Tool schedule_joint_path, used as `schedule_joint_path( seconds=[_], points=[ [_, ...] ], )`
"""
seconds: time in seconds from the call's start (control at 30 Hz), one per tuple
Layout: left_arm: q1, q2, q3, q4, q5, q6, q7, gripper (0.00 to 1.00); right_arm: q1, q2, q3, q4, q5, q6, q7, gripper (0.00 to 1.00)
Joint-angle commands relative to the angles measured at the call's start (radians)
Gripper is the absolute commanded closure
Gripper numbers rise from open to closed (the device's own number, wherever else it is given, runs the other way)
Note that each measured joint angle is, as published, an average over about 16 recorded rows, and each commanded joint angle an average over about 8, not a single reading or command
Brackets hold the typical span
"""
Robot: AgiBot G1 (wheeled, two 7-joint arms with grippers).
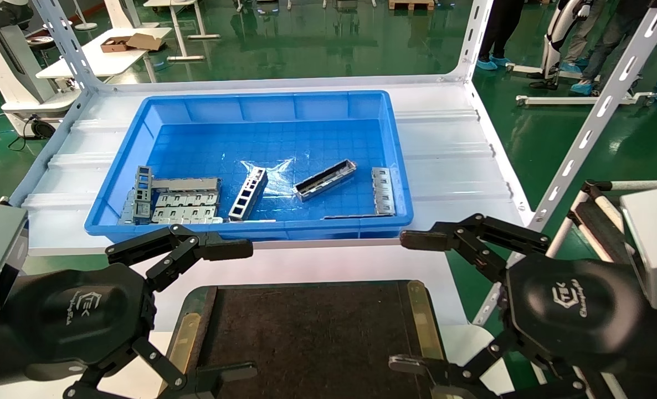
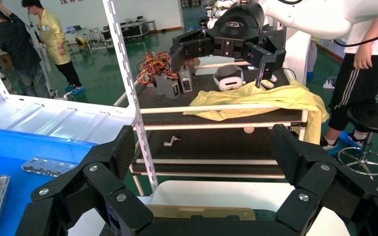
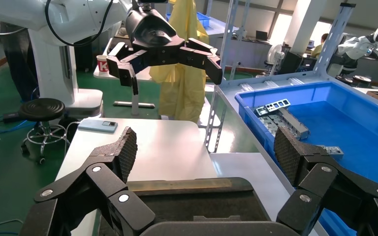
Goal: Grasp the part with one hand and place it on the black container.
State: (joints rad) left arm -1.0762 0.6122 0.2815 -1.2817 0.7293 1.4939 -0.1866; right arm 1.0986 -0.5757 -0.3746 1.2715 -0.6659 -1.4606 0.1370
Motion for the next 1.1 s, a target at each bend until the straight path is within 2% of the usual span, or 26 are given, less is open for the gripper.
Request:
schedule_joint_path(
  seconds=[0.03,1.1],
  points=[
    [0.0,0.0,0.0,0.0,0.0,0.0,0.0,0.0,0.0,0.0,0.0,0.0,0.0,0.0,0.0,0.0],
    [0.0,0.0,0.0,0.0,0.0,0.0,0.0,0.0,0.0,0.0,0.0,0.0,0.0,0.0,0.0,0.0]
  ],
)
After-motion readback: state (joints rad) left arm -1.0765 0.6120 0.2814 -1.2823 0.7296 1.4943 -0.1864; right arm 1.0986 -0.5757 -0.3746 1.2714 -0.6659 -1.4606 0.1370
